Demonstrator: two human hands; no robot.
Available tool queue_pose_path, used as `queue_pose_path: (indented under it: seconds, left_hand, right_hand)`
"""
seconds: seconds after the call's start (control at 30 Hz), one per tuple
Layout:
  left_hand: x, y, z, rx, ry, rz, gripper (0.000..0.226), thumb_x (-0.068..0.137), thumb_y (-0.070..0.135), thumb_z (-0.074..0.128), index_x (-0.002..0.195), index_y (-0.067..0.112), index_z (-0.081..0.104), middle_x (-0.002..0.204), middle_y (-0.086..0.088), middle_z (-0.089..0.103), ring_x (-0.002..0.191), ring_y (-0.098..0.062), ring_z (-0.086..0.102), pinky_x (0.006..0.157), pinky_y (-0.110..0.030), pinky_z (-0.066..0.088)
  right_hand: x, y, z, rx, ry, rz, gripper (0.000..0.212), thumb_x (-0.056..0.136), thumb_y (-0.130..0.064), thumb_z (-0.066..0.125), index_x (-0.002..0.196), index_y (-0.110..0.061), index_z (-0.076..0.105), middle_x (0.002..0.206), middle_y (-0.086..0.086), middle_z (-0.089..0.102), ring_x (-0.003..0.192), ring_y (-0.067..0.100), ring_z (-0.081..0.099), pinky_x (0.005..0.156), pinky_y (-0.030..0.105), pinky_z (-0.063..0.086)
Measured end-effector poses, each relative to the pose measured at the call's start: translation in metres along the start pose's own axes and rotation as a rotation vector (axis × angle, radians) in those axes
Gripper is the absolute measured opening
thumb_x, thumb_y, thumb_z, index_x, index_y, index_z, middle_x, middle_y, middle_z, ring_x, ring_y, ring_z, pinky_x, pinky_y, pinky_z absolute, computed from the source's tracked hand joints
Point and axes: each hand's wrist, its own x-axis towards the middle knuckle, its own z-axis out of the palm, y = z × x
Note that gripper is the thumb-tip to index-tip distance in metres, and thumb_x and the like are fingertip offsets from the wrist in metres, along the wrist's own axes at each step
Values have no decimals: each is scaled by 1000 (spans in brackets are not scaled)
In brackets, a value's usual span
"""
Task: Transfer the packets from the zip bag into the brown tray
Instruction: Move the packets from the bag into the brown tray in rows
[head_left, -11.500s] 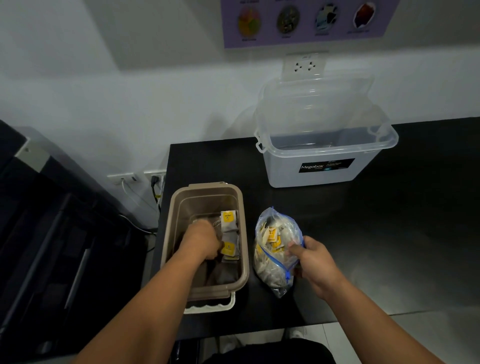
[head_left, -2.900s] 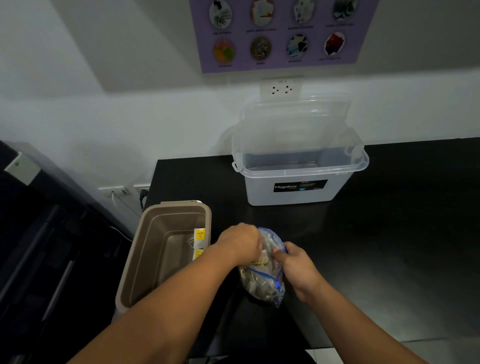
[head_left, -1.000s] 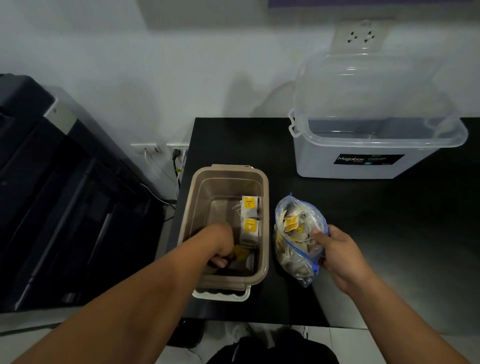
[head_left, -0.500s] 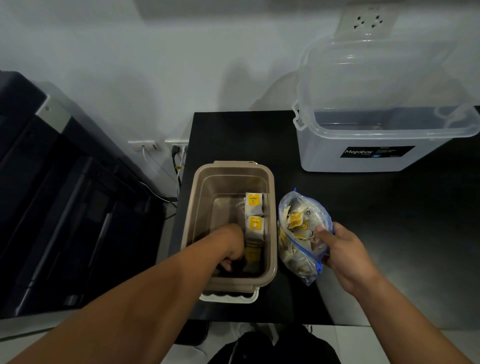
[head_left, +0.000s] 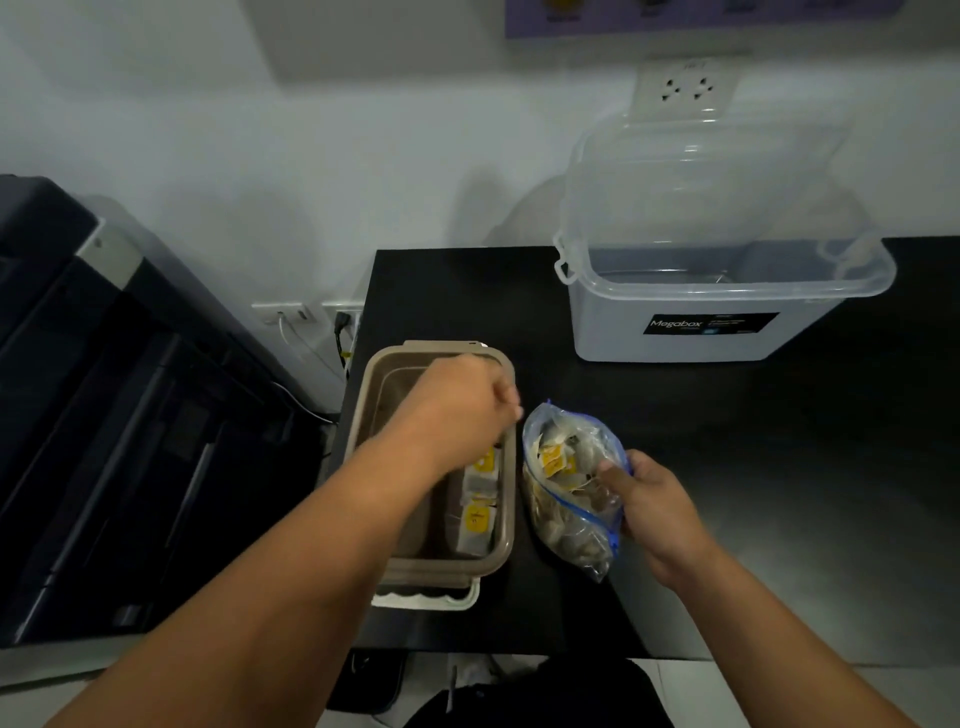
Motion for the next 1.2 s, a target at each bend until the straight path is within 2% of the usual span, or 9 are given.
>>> queue_pose_path:
  seconds: [0.13,0.27,0.37,0.47,0.53,0.73,0.93,1.03,1.2]
  left_hand:
    - [10,38,34,138,-172,134,12,94,20,66,100,20,76,98,2,73,93,-14,68,89,-34,55]
    - [29,42,83,350,-198,165,21,96,18,55,102,8,72,104,-12,69,98,-30,65,82,-37,52]
    - [43,52,96,474,-340,35,28,98,24,57,119,7,64,122,-14,64,110,-29,62,84,-34,47]
    - [59,66,101,560,-596,-234,71,92,45,67,147,10,39,138,-13,51,125,-28,54,101,-36,45]
    - [70,63,111,557,-629,-277,77,89,46,69,149,11,37,141,-14,49,127,-29,52,104,-38,44]
    - [62,62,108,536,-366,-207,42,92,23,67,128,3,59,127,-16,61,117,-31,61,98,-40,53]
    - [43,58,82,264,-189,-153,20,85,22,66,103,15,73,99,-5,72,90,-21,69,84,-38,60]
    - [31,59,70,81,-166,-149,17,86,22,64,94,12,74,87,-9,75,80,-23,73,80,-40,61]
    - [10,51,44,-225,-103,-183,6,93,16,63,95,15,69,74,-7,75,61,-14,72,65,-25,60]
  right_hand:
    - [0,-3,-6,-42,-27,-13,14,106,-16,56,105,-7,67,95,18,77,85,27,75,79,46,62]
    - [-1,-9,-15,-44,-73,8,12,105,-14,55,107,-9,66,89,10,78,75,17,77,63,31,57]
    - [0,-10,-20,-25,-94,26,13,105,-13,54,109,-7,66,90,11,79,80,22,78,67,33,58]
    - [0,-9,-23,-22,-107,33,13,105,-10,55,108,-4,65,88,12,79,76,22,77,61,29,58]
    - [0,-9,-25,-39,-120,33,12,104,-9,55,107,-3,65,88,14,78,74,22,77,58,27,57]
    - [10,-5,-36,-96,-131,8,12,104,-12,56,106,-7,67,98,17,78,89,27,76,73,39,61]
    - [16,-7,-43,-106,-146,31,15,102,-16,58,107,-5,67,106,20,76,104,38,73,96,59,57]
    - [18,-10,-44,-106,-158,33,15,103,-17,58,108,-6,68,105,18,77,102,35,74,96,60,57]
    - [18,-16,-43,-87,-187,73,15,105,-18,56,113,-13,68,103,10,79,97,26,77,92,53,61]
